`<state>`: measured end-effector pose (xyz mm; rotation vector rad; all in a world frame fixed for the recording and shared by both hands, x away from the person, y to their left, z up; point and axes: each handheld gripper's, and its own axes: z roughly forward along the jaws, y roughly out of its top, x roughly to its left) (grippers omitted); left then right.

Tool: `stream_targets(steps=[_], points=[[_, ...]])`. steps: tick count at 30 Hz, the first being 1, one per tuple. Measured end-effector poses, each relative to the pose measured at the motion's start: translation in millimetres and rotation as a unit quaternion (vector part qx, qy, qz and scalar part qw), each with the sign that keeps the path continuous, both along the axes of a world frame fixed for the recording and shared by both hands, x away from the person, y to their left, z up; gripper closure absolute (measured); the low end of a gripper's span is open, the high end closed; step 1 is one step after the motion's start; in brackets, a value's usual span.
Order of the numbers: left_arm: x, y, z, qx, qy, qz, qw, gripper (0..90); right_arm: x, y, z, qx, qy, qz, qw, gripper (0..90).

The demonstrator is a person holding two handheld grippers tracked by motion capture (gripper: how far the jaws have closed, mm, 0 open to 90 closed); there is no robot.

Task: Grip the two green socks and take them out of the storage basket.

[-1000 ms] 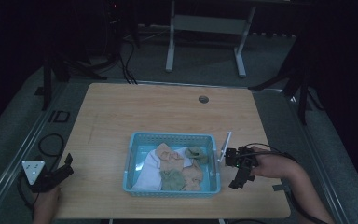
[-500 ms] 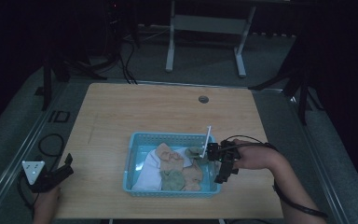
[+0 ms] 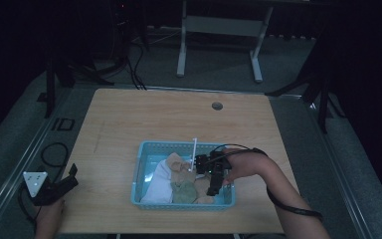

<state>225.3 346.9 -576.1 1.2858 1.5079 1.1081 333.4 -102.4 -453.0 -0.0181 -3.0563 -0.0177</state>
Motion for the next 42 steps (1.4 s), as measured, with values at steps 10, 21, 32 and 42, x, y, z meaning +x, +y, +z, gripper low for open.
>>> stream_targets(steps=[10, 21, 32, 42], points=[[-0.4, 0.6, 0.0, -0.004, -0.002, -0.002, 1.0, 0.7, -5.9, 37.7, -17.8, -0.004, 0.002, 0.042, 0.9991, 21.7], [-0.6, 0.9, 0.0, -0.005, -0.003, -0.004, 1.0, 0.7, -7.0, 68.7, -38.1, -0.015, -0.006, 0.059, 0.9982, 22.2], [-0.5, 0.5, 0.1, -0.002, -0.001, -0.003, 1.0, 0.7, -11.1, 74.8, -60.1, -0.04, -0.003, 0.055, 0.9977, 27.0], [-0.4, 0.7, 0.0, -0.003, -0.001, -0.002, 1.0, 0.7, -12.7, 77.6, -56.4, -0.038, -0.025, 0.076, 0.9961, 76.7]])
